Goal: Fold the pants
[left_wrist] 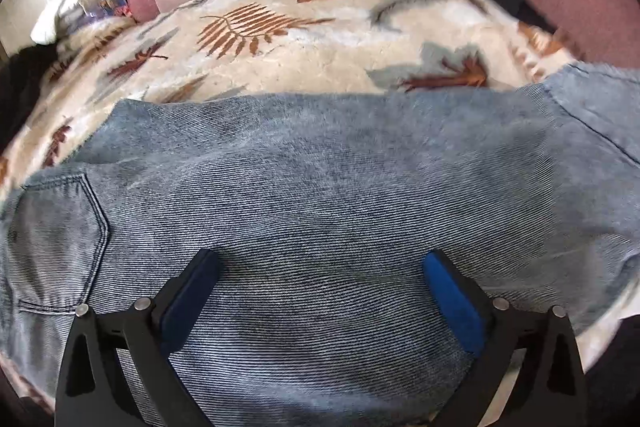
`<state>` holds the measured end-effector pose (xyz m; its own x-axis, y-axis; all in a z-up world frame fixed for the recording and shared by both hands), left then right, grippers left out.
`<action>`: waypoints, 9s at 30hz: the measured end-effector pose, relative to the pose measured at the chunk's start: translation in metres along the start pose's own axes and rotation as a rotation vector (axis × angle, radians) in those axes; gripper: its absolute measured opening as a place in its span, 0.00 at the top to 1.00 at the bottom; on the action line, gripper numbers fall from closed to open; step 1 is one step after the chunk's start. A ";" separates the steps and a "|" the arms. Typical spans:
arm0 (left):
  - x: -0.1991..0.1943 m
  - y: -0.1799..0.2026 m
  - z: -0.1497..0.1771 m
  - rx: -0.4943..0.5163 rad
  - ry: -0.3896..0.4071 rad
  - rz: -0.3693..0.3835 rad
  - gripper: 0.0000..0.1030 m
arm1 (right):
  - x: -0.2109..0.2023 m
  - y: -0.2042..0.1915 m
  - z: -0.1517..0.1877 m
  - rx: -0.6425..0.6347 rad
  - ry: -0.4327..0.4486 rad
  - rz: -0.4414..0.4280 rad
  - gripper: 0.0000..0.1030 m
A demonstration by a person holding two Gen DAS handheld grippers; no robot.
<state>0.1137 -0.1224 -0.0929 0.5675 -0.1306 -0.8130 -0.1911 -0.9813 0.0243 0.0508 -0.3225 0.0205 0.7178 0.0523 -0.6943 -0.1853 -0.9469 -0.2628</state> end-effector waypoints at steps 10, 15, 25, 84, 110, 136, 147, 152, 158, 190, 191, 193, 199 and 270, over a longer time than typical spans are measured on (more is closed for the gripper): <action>-0.097 -0.185 0.022 -0.481 0.209 -0.059 0.01 | 0.021 -0.201 0.073 -0.368 -0.056 -0.256 0.79; -0.113 -0.232 0.040 -0.519 0.203 -0.135 0.01 | 0.078 -0.223 0.135 -0.370 -0.200 -0.331 0.74; -0.109 -0.146 0.000 -0.336 0.197 0.080 0.01 | 0.035 -0.085 0.082 0.159 -0.154 -0.506 0.42; 0.000 -0.102 0.001 -0.105 -0.004 -0.128 0.00 | 0.121 -0.027 0.064 0.192 -0.446 -0.406 0.72; 0.000 -0.101 0.001 -0.101 0.016 -0.130 0.00 | 0.176 -0.016 0.033 0.363 -0.503 -0.533 0.90; -0.028 -0.087 0.035 -0.028 0.020 -0.081 0.00 | 0.154 -0.047 -0.003 0.246 -0.375 -0.556 0.76; -0.035 -0.090 0.035 -0.043 0.045 -0.045 0.00 | 0.141 -0.043 0.008 0.209 -0.374 -0.514 0.64; -0.073 -0.112 0.032 -0.198 0.120 0.056 0.00 | 0.151 -0.050 0.036 0.100 -0.401 -0.416 0.41; -0.126 -0.184 0.052 -0.437 0.235 -0.040 0.00 | 0.102 -0.090 0.021 0.000 -0.333 -0.486 0.41; -0.104 -0.362 0.141 -1.215 0.230 0.195 0.76 | 0.157 -0.275 0.081 -0.213 -0.634 -0.493 0.32; -0.104 -0.363 0.144 -1.209 0.222 0.181 0.80 | 0.159 -0.276 0.082 -0.218 -0.636 -0.485 0.32; -0.104 -0.364 0.145 -1.198 0.208 0.159 0.84 | 0.166 -0.279 0.088 -0.229 -0.654 -0.470 0.32; -0.108 -0.360 0.137 -1.132 0.203 0.093 0.86 | 0.161 -0.283 0.069 -0.169 -0.643 -0.510 0.40; -0.076 -0.146 0.047 -0.301 0.137 0.017 0.18 | 0.116 -0.064 0.077 0.439 -0.447 -0.461 0.91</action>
<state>0.0603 0.0375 -0.0621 0.6723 -0.1447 -0.7260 0.0325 -0.9740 0.2242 0.0938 -0.2311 -0.0947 0.4653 0.6216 -0.6301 -0.2497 -0.5908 -0.7672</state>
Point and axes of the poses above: each gripper's, at about its wrist camera, not at the fingertips, and x roughly the way its jaws point, y to its right, z to its underside, the point moved 2 cm from there along x, roughly the way its jaws point, and after that the axes turned 6 degrees about y, right-handed, at the moved point
